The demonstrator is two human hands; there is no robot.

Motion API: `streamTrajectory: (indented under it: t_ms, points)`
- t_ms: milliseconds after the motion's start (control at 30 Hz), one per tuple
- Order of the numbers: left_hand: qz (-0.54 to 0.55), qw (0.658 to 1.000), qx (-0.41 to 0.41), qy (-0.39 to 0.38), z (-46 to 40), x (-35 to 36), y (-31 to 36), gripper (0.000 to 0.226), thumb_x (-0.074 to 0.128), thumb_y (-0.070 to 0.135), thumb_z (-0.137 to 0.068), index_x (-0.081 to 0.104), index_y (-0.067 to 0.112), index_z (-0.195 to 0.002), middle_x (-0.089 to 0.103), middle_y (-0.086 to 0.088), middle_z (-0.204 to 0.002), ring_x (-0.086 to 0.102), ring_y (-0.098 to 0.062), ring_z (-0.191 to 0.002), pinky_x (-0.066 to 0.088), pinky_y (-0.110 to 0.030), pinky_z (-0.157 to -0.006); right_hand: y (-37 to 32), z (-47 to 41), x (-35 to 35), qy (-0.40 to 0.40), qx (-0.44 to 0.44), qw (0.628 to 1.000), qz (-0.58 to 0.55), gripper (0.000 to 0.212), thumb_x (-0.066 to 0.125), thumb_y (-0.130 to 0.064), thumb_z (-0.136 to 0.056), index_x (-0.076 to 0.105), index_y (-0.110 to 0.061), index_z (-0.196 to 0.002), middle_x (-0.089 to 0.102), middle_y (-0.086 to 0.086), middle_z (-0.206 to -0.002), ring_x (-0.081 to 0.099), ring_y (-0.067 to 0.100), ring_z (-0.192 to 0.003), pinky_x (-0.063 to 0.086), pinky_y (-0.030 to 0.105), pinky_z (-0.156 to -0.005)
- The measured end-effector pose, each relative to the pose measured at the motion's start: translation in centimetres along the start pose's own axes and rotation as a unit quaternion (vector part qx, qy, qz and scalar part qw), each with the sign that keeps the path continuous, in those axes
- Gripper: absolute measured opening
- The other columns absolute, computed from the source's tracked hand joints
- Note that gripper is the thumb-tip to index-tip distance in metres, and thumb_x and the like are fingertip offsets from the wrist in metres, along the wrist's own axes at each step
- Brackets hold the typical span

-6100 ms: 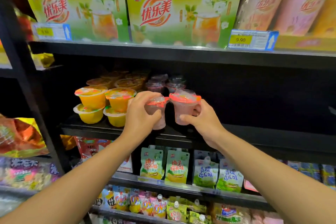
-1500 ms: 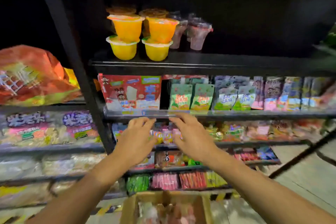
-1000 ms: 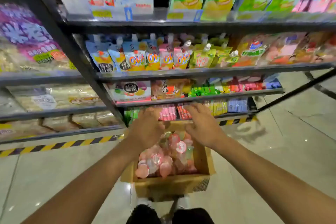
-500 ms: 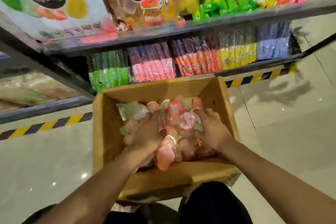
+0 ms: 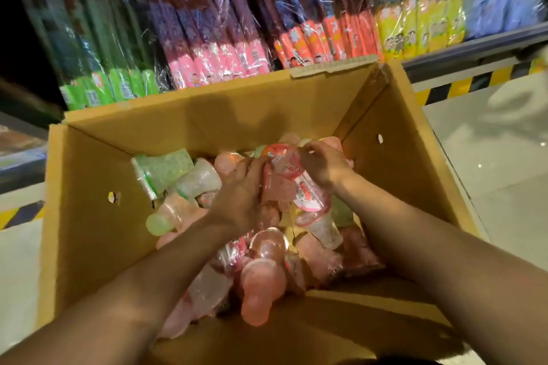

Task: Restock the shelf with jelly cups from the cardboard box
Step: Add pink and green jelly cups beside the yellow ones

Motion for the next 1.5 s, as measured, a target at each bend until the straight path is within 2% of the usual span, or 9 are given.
streamTrajectory:
  t_ms: [67, 233, 433, 600, 800, 1033, 1200, 1400, 1500]
  points:
    - [-0.049, 0.999, 0.014, 0.006, -0.2, -0.1, 0.0, 0.095, 0.082, 0.032, -0.072, 0.025, 0.028, -0.148, 0.037, 0.0, -0.142, 0.046, -0.027, -0.124, 0.047, -0.046, -0.098, -0.8, -0.8, 0.5, -0.017, 0.022, 0.999, -0.023, 0.034, 0.043, -0.038, -0.104, 0.06, -0.01, -0.114, 0.063, 0.01, -0.109, 0.053, 0.018, -0.079, 0.035, 0.027, -0.061]
    - [-0.141, 0.989, 0.038, 0.019, -0.4, 0.0, 0.5, 0.084, 0.079, 0.034, -0.078, 0.026, 0.019, -0.141, 0.041, -0.002, -0.136, 0.046, -0.027, -0.12, 0.043, -0.04, -0.1, -2.7, -2.2, 0.5, -0.067, 0.053, 0.996, -0.035, 0.051, 0.044, -0.054, -0.101, 0.063, -0.016, -0.13, 0.068, 0.011, -0.11, 0.061, 0.03, -0.107, 0.036, 0.028, -0.08]
    - [-0.116, 0.99, 0.057, 0.053, 0.0, 0.0, 0.3, 0.083, 0.071, 0.034, -0.083, 0.024, 0.015, -0.149, 0.042, -0.005, -0.141, 0.045, -0.028, -0.125, 0.04, -0.039, -0.104, -3.6, -2.8, 1.4, -0.071, 0.069, 0.995, 0.012, 0.046, 0.061, -0.058, -0.091, 0.055, -0.017, -0.072, 0.061, 0.005, -0.076, 0.06, 0.024, -0.073, 0.044, 0.028, -0.066]
    - [-0.016, 0.995, 0.072, 0.066, 0.9, -0.6, 0.3, 0.083, 0.069, 0.037, -0.077, 0.026, 0.032, -0.148, 0.047, 0.005, -0.132, 0.05, -0.025, -0.117, 0.045, -0.045, -0.096, -2.6, -2.5, 2.6, -0.041, 0.019, 0.995, -0.088, 0.088, 0.061, -0.061, -0.065, 0.04, -0.026, -0.144, 0.062, 0.008, -0.132, 0.061, 0.031, -0.118, 0.05, 0.045, -0.1]
    - [0.071, 0.992, 0.056, 0.092, 4.0, -5.0, 1.2, 0.079, 0.074, 0.035, -0.064, 0.039, 0.043, -0.134, 0.05, 0.008, -0.124, 0.054, -0.021, -0.111, 0.049, -0.046, -0.092, -4.8, 2.1, -1.4, -0.017, 0.0, 0.974, -0.224, 0.032, 0.063, -0.044, -0.09, 0.059, -0.029, -0.117, 0.067, 0.005, -0.101, 0.064, 0.025, -0.088, 0.052, 0.034, -0.068]
    - [0.078, 0.984, 0.05, 0.155, 12.1, -19.3, 9.7, 0.068, 0.066, 0.042, -0.066, 0.049, 0.043, -0.132, 0.042, 0.014, -0.118, 0.042, -0.02, -0.114, 0.039, -0.041, -0.1, -13.0, 15.8, -11.7, -0.12, -0.073, 0.916, -0.375, 0.036, 0.068, -0.048, -0.09, 0.065, -0.034, -0.123, 0.067, 0.001, -0.124, 0.068, 0.024, -0.111, 0.06, 0.054, -0.08]
    - [0.024, 0.98, 0.089, 0.178, 19.5, -32.9, 19.3, 0.069, 0.066, 0.047, -0.069, 0.049, 0.039, -0.135, 0.048, 0.002, -0.129, 0.045, -0.026, -0.122, 0.036, -0.038, -0.105, -22.3, 28.1, -23.0, -0.101, -0.143, 0.928, -0.327, 0.032, 0.063, -0.046, -0.093, 0.063, -0.04, -0.124, 0.073, -0.02, -0.1, 0.067, 0.004, -0.066, 0.057, 0.035, -0.06]
    - [-0.009, 0.974, 0.124, 0.19, 29.6, -49.5, 32.8, 0.059, 0.065, 0.047, -0.077, 0.051, 0.039, -0.134, 0.045, 0.02, -0.112, 0.052, -0.02, -0.102, 0.043, -0.042, -0.092, -33.7, 42.2, -35.6, -0.045, -0.22, 0.938, -0.264, 0.022, 0.067, -0.034, -0.094, 0.065, -0.047, -0.112, 0.072, -0.018, -0.102, 0.067, -0.002, -0.078, 0.052, 0.021, -0.063]
    - [-0.028, 0.958, 0.142, 0.246, 33.6, -55.7, 38.0, 0.056, 0.06, 0.042, -0.075, 0.056, 0.037, -0.131, 0.053, 0.001, -0.117, 0.053, -0.025, -0.113, 0.038, -0.042, -0.097, -37.6, 47.6, -39.9, -0.053, -0.242, 0.933, -0.262, 0.033, 0.069, -0.027, -0.094, 0.063, -0.045, -0.121, 0.069, -0.02, -0.097, 0.068, 0.007, -0.079, 0.059, 0.03, -0.056]
Point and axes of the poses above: each hand's wrist, its own z-axis away from the middle knuckle, its own x-axis out of the palm, y = z × x, the point moved 4 cm from there along -z, towards the middle knuckle
